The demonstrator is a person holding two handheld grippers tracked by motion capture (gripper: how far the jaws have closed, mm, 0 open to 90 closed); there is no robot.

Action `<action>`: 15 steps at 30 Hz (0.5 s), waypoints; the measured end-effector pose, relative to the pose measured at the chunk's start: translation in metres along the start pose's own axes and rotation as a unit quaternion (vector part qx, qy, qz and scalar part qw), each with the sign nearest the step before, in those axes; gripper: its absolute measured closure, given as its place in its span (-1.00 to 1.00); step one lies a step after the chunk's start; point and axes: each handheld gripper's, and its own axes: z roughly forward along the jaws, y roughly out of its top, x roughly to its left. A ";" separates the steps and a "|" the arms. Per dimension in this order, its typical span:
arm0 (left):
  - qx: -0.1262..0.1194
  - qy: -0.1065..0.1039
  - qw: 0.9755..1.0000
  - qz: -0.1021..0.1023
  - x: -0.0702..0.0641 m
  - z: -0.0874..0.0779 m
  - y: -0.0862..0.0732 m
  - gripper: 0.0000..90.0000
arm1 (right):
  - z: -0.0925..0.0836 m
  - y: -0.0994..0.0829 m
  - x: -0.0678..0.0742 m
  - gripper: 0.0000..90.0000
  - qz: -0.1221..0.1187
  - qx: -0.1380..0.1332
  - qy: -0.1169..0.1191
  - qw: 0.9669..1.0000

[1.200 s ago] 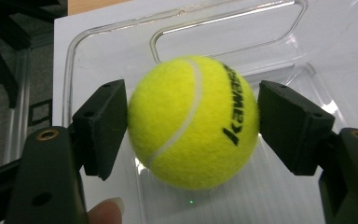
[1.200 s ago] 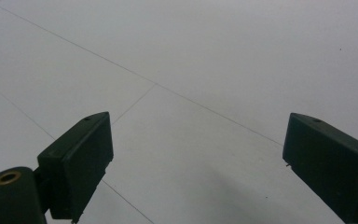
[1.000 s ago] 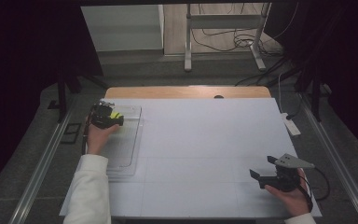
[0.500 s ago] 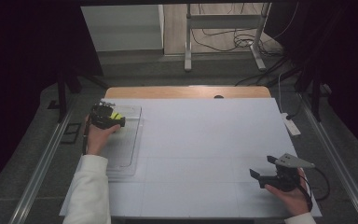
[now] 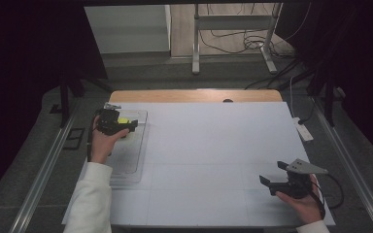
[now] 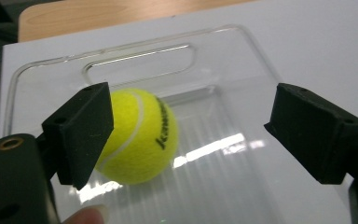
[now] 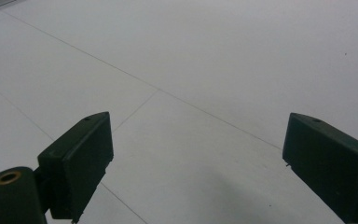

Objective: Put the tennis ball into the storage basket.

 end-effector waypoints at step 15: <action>-0.046 -0.096 0.994 -0.012 -0.012 -0.038 -0.022 -0.70 | -0.001 0.002 0.004 -0.80 -0.006 -0.001 0.002 1.000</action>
